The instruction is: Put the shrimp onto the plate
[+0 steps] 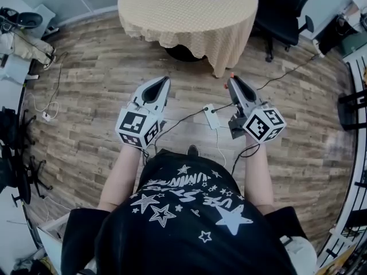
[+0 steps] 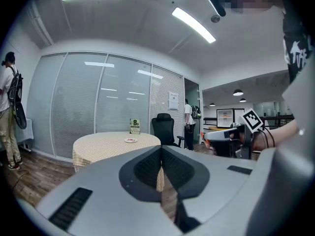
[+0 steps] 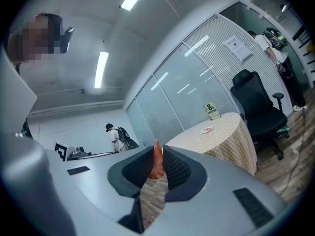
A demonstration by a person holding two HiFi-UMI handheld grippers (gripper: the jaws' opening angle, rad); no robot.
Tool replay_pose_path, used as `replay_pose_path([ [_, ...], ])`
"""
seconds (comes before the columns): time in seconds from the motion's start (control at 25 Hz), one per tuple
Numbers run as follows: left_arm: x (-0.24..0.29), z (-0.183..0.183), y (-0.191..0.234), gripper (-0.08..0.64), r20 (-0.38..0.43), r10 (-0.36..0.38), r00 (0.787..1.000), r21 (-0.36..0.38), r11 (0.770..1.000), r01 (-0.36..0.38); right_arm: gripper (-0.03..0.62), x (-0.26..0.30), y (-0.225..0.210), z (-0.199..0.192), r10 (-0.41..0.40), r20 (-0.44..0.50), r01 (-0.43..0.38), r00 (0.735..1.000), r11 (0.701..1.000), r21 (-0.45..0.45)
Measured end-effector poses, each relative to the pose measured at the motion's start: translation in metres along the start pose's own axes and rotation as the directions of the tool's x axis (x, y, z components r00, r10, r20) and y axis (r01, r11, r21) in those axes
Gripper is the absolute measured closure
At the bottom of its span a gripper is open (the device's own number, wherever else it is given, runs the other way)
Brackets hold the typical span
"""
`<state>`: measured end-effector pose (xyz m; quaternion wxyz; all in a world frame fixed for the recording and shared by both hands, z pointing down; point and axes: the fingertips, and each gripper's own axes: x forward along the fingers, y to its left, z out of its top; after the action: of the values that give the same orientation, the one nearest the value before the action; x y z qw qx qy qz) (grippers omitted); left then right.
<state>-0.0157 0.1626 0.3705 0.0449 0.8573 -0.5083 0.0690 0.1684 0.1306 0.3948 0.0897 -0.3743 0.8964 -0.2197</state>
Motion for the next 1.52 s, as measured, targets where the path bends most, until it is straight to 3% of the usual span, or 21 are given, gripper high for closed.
replay_pose_path([
  [0.28, -0.004, -0.001, 0.003, 0.552, -0.006, 0.052, 0.999, -0.014, 0.999, -0.052, 0.523, 0.000, -0.002, 0.006, 0.035, -0.012, -0.035, 0.999, 0.999, -0.009],
  [0.52, 0.000, 0.004, 0.004, 0.552, -0.018, 0.045, 0.999, 0.007, 0.999, -0.044, 0.523, -0.001, -0.005, 0.011, 0.047, 0.010, -0.047, 0.999, 0.999, 0.005],
  [0.88, 0.020, -0.007, 0.023, 0.552, -0.034, 0.035, 0.999, -0.031, 0.999, -0.036, 0.523, 0.015, -0.023, 0.000, 0.016, -0.020, -0.015, 1.000, 0.999, 0.051],
  [1.2, 0.069, -0.013, 0.068, 0.552, -0.029, 0.002, 1.000, -0.058, 0.998, -0.003, 0.523, 0.062, -0.055, 0.008, -0.037, -0.034, 0.039, 0.999, 0.998, 0.039],
  [1.52, 0.128, -0.012, 0.140, 0.552, -0.031, -0.048, 0.998, -0.082, 0.996, 0.045, 0.523, 0.149, -0.078, 0.014, -0.069, -0.057, 0.071, 0.996, 0.997, 0.026],
])
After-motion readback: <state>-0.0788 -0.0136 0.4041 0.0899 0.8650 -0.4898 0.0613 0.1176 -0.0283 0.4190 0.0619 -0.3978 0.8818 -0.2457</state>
